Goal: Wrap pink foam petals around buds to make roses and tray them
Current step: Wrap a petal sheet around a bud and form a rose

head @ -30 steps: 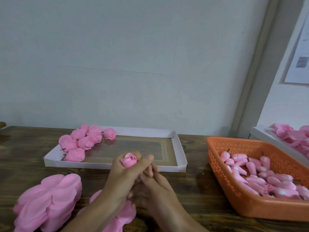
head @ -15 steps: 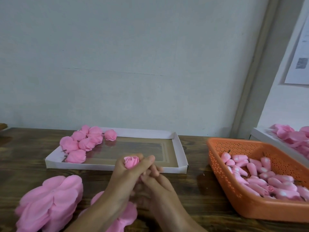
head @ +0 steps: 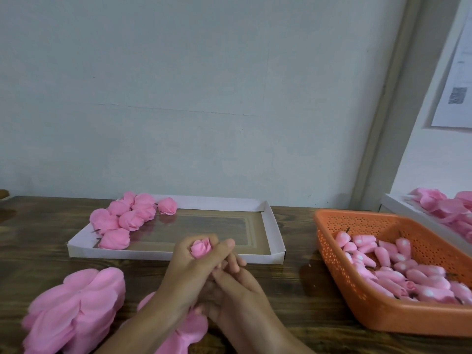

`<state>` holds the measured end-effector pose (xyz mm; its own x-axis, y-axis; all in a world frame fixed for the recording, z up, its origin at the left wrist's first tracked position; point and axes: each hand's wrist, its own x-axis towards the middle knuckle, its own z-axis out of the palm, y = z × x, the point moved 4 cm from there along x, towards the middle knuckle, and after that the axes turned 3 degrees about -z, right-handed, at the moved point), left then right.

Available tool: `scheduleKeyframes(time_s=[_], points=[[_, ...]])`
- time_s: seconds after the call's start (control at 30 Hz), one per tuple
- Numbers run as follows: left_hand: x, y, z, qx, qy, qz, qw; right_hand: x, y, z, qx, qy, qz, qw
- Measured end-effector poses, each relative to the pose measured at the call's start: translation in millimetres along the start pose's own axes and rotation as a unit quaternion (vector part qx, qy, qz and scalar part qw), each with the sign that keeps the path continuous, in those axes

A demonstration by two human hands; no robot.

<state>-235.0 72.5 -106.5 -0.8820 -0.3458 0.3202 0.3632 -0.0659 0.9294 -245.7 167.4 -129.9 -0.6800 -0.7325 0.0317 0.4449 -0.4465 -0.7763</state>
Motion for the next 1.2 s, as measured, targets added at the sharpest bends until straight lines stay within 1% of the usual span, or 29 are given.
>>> scheduleKeyframes(time_s=[0.07,0.1,0.17,0.27,0.33,0.4,0.43,0.47,0.53,0.57,0.6,0.63,0.67,0.7,0.73,0.77,0.8,0.83,0.87,0.9,0.93,0.97,1.0,1.03,1.07,1.1,1.13,1.17,1.2], points=[[0,2,1,0.009,0.007,0.018,1.0,0,3,1,0.044,-0.016,0.009,0.999],[-1,2,2,0.012,0.005,0.02,1.0,1,5,-1,0.039,-0.012,0.011,0.999],[-3,4,5,0.017,-0.008,0.009,1.0,5,10,-3,0.002,0.005,0.019,1.0],[-5,7,5,0.026,-0.013,0.013,0.999,9,11,-9,-0.105,0.024,0.025,0.994],[-3,9,-2,0.025,0.007,0.034,0.999,9,6,-17,-0.159,0.015,-0.019,0.987],[-2,11,-1,0.1,0.048,0.083,0.99,5,-11,-29,-0.25,0.041,-0.145,0.956],[-2,11,-2,0.148,0.085,0.11,0.979,1,-23,-35,-0.306,0.075,-0.224,0.922],[-2,12,-9,0.198,0.121,0.121,0.965,-4,-36,-36,-0.372,0.095,-0.301,0.873],[-6,16,-28,0.27,0.158,0.116,0.943,-13,-54,-26,-0.519,0.056,-0.411,0.747],[-7,19,-26,0.287,0.151,0.109,0.94,-16,-57,-19,-0.584,0.016,-0.435,0.685],[-8,19,-16,0.3,0.139,0.086,0.94,-18,-58,-15,-0.633,-0.019,-0.438,0.638],[-5,11,-6,0.352,0.15,0.057,0.922,-18,-56,-12,-0.666,-0.041,-0.429,0.608],[-2,0,4,0.433,0.168,-0.006,0.886,-18,-55,-11,-0.685,-0.049,-0.425,0.59],[4,-14,30,0.403,0.147,-0.047,0.902,-19,-53,-10,-0.69,-0.049,-0.432,0.579],[5,-27,45,0.484,0.169,-0.012,0.859,-19,-52,-10,-0.686,-0.047,-0.442,0.576],[-1,-31,46,0.484,0.133,-0.032,0.865,-20,-52,-10,-0.679,-0.045,-0.451,0.577],[-12,-30,34,0.451,0.035,-0.067,0.889,-20,-52,-9,-0.673,-0.044,-0.459,0.578],[-23,-3,16,0.406,-0.015,-0.093,0.909,-20,-53,-10,-0.671,-0.042,-0.466,0.575],[-19,7,9,0.321,-0.006,-0.111,0.941,-20,-54,-10,-0.67,-0.039,-0.471,0.573],[-13,6,3,0.346,0.075,-0.081,0.932,-20,-55,-9,-0.669,-0.035,-0.473,0.572],[-16,5,-3,0.377,0.118,-0.054,0.917,-20,-56,-9,-0.668,-0.031,-0.475,0.573],[-7,0,-3,0.483,0.13,-0.025,0.865,-21,-56,-8,-0.667,-0.029,-0.477,0.571],[2,-18,24,0.577,0.07,-0.14,0.801,-22,-56,-7,-0.667,-0.027,-0.48,0.57],[4,-28,50,0.609,0.112,-0.153,0.77,-22,-56,-6,-0.667,-0.027,-0.481,0.568],[11,-44,91,0.6,0.158,-0.123,0.775,-23,-56,-6,-0.666,-0.026,-0.481,0.569],[14,-47,109,0.604,0.149,-0.094,0.777,-23,-56,-6,-0.667,-0.024,-0.48,0.57],[21,-42,97,0.605,0.167,-0.095,0.773,-23,-56,-6,-0.668,-0.022,-0.476,0.571],[23,-34,59,0.57,0.133,-0.059,0.809,-23,-56,-6,-0.67,-0.02,-0.473,0.572],[20,-18,31,0.564,0.131,-0.096,0.81,-22,-55,-6,-0.671,-0.02,-0.47,0.573]])
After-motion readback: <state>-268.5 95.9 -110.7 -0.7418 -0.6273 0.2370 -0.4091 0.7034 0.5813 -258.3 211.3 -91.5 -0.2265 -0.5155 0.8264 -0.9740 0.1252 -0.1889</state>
